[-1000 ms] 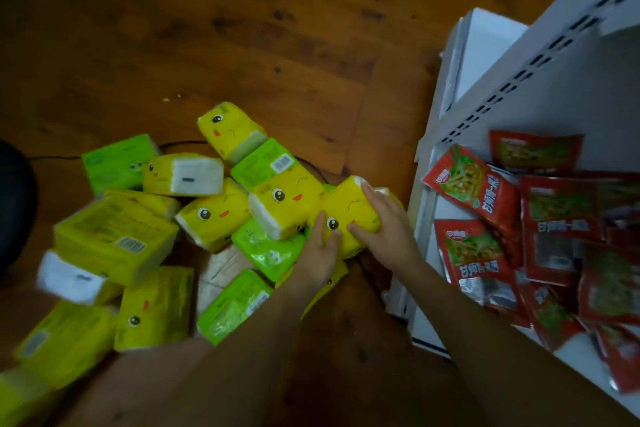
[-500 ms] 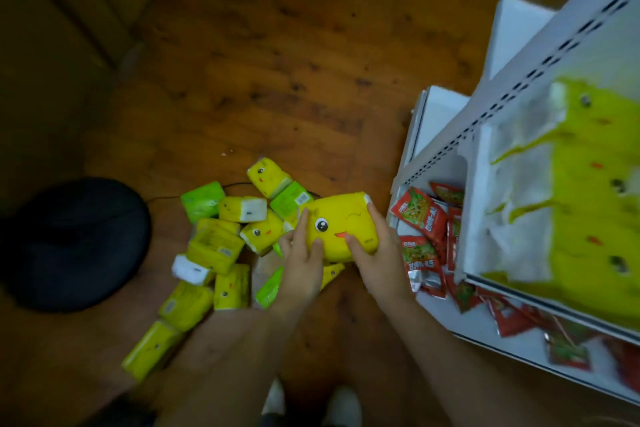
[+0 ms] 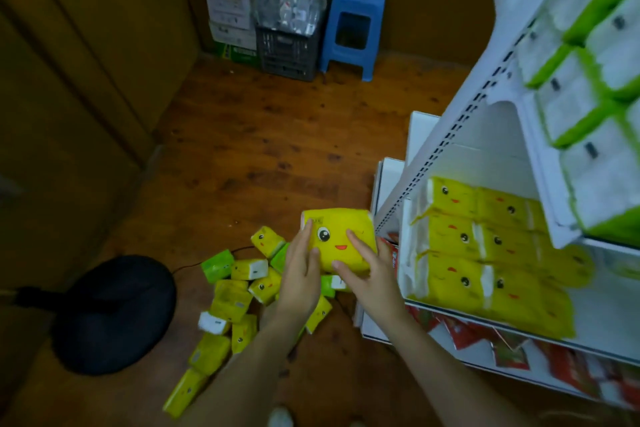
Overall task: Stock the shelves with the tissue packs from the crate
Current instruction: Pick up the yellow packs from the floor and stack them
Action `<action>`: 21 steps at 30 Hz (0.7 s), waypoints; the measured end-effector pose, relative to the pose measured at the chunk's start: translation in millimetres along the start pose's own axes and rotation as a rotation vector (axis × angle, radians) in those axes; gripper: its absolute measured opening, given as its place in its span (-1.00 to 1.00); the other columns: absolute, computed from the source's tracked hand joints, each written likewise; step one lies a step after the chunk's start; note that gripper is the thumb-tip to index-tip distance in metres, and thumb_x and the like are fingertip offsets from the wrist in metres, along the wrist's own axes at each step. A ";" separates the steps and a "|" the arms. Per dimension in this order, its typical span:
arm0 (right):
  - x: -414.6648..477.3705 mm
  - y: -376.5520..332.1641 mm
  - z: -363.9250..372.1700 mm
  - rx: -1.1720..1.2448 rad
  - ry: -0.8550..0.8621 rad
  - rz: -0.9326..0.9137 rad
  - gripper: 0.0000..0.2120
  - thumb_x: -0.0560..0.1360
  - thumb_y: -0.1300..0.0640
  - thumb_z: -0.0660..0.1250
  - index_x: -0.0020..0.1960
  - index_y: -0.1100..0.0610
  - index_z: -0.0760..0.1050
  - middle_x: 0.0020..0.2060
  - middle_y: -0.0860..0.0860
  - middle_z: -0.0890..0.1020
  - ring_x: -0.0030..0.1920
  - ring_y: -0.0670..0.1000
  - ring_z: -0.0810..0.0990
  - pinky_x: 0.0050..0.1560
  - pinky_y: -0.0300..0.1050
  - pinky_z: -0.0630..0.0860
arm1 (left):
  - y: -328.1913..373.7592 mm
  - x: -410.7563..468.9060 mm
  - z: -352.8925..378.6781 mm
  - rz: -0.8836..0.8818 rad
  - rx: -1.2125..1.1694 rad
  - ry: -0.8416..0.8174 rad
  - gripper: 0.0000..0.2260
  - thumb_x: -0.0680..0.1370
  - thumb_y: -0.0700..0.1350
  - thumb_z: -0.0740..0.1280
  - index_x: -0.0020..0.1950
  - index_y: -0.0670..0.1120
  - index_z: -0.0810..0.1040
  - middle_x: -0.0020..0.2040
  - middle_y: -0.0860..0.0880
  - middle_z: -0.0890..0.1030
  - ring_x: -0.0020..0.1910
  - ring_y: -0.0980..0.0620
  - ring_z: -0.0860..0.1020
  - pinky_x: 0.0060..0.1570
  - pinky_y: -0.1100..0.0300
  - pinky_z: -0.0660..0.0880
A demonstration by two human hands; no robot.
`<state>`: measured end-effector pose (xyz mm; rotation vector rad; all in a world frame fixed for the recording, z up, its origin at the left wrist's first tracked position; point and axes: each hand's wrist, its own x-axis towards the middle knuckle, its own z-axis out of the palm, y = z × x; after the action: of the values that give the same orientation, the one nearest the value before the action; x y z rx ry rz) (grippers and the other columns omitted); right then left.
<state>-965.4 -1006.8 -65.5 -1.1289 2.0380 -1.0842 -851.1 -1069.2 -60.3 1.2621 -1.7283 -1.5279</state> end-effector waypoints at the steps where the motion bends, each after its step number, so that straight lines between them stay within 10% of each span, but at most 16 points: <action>1: -1.4 -0.3 -7.8 0.012 -0.002 0.021 -0.45 0.36 -0.12 0.42 0.27 -0.28 0.26 0.40 0.05 0.21 0.44 0.02 0.21 0.36 0.00 0.33 | 4.3 0.6 5.9 0.006 0.020 -0.014 -0.61 0.65 -0.19 0.07 0.45 0.09 0.17 0.45 0.08 0.19 0.47 0.15 0.11 0.40 0.26 0.10; 11: -54.1 59.4 -94.7 -0.043 0.117 0.130 -0.29 0.34 0.02 0.50 0.41 -0.06 0.28 0.45 0.06 0.17 0.47 0.04 0.13 0.35 -0.07 0.32 | 14.8 -42.4 101.1 0.044 0.157 -0.128 -0.67 0.62 -0.14 0.16 0.39 -0.02 0.36 0.41 -0.09 0.32 0.43 0.00 0.27 0.40 0.10 0.22; 16: -86.8 115.4 -166.3 0.012 0.210 0.191 -0.33 0.33 0.08 0.51 0.38 0.01 0.35 0.40 0.09 0.28 0.42 0.05 0.26 0.12 -0.46 0.29 | 35.0 -71.5 183.8 0.115 0.168 -0.206 -0.67 0.60 -0.10 0.20 0.35 0.10 0.29 0.39 -0.06 0.34 0.41 -0.01 0.30 0.37 0.04 0.28; 21: -123.9 179.7 -250.0 0.025 0.273 0.232 -0.35 0.35 0.09 0.49 0.39 0.06 0.35 0.39 0.08 0.31 0.42 0.04 0.26 0.19 -0.41 0.28 | 54.7 -107.8 292.8 0.049 0.099 -0.250 -0.62 0.57 0.11 0.20 0.33 0.34 0.16 0.37 0.07 0.32 0.38 -0.07 0.35 0.25 -0.16 0.40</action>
<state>-1172.1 -747.5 -79.7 -0.7395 2.2902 -1.1919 -1067.5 -837.9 -57.1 1.1035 -1.9992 -1.6469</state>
